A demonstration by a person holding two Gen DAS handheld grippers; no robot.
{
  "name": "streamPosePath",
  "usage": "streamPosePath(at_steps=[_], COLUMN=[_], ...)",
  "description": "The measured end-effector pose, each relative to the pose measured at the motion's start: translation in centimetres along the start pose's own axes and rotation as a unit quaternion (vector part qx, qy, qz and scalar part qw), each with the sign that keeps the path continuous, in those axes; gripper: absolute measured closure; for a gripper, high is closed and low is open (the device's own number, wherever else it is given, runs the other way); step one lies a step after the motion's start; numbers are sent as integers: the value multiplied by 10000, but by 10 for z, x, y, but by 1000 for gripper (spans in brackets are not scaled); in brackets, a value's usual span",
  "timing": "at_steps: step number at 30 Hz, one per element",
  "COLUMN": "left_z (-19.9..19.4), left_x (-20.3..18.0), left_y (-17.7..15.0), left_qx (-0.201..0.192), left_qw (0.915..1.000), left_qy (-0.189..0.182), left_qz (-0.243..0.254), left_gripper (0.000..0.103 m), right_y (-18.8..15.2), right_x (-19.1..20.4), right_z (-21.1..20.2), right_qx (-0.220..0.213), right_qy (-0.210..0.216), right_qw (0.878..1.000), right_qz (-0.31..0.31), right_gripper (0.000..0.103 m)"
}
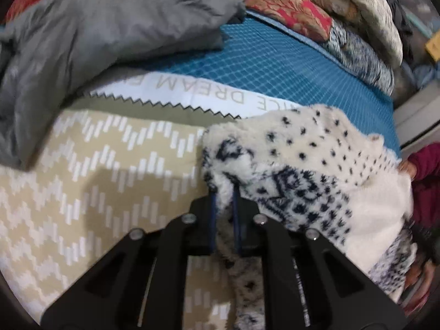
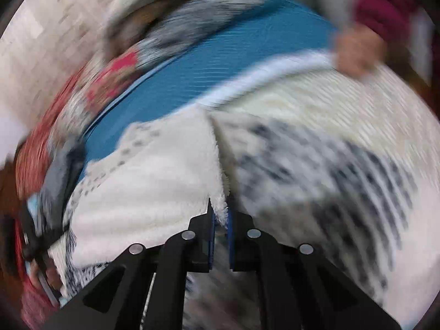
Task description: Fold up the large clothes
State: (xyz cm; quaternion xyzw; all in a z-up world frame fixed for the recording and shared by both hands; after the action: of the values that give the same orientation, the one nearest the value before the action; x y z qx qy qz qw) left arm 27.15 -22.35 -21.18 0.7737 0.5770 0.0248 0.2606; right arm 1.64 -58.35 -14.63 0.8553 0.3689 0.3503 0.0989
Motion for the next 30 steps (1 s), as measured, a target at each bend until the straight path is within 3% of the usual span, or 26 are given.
streamPosePath(at_steps=[1, 3, 8, 11, 14, 15, 17, 18, 20, 21, 22, 24, 26, 28, 30], left_z=[3, 6, -28, -67, -77, -73, -57, -36, -4, 8, 14, 13, 0, -10, -1], left_x=[1, 0, -3, -5, -30, -51, -80, -97, -110, -111, -112, -111, -101, -85, -75], left_y=[0, 2, -4, -8, -1, 6, 15, 16, 11, 9, 8, 12, 22, 29, 22], left_qx=[-16, 27, -1, -428, -419, -315, -75, 287, 884, 1073, 1101, 872, 518, 198, 384], left_qw=[10000, 9999, 9999, 9991, 9978, 9960, 9918, 9865, 9785, 9767, 9767, 9808, 9922, 9978, 9987], left_qy=[-62, -53, 111, -51, -155, -107, 142, 318, 501, 555, 560, 545, 257, 174, 128], left_qz=[-42, -156, 0, 50, 485, 828, 1268, 1582, 1795, 1774, 1756, 1655, 1101, 611, 319], left_gripper=[92, 89, 84, 84, 84, 79, 60, 54, 54, 63, 82, 94, 96, 96, 95], right_y=[-11, -17, -14, -21, -29, -27, -19, -13, -3, -1, 0, -1, -7, -15, -20], right_x=[-14, -19, 2, 14, 16, 16, 18, 19, 18, 16, 13, 8, 0, -3, -1], right_z=[6, 2, -28, -48, -54, -51, -45, -42, -32, -27, -20, -5, 8, 10, 8], right_qx=[127, -89, -378, -569, -540, -495, -500, -544, -525, -486, -408, -196, -30, -137, -171], right_qy=[122, 487, 342, 522, 649, 606, 553, 544, 437, 400, 329, 220, 169, 177, 46], right_qw=[9994, 9979, 9985, 9970, 9963, 9968, 9972, 9970, 9977, 9980, 9986, 9996, 9998, 9997, 9998], right_qz=[291, 429, 209, -32, -127, -143, -92, -51, 9, 25, 39, 33, 90, 51, -8], right_gripper=[79, 78, 64, 59, 57, 57, 57, 56, 56, 56, 56, 56, 56, 57, 57])
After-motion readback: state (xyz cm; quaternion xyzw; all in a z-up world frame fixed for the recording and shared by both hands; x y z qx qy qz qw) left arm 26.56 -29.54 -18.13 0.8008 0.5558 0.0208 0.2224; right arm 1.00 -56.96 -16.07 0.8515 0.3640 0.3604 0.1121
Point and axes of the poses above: each gripper's, at about its wrist camera, not at the fingertips, and z roughly the way its jaws point, x to its left, y to its top, the point moved 4 cm from there along z, roughly the way its jaws point, and after that the axes turned 7 degrees about y, right-handed, at the moved point
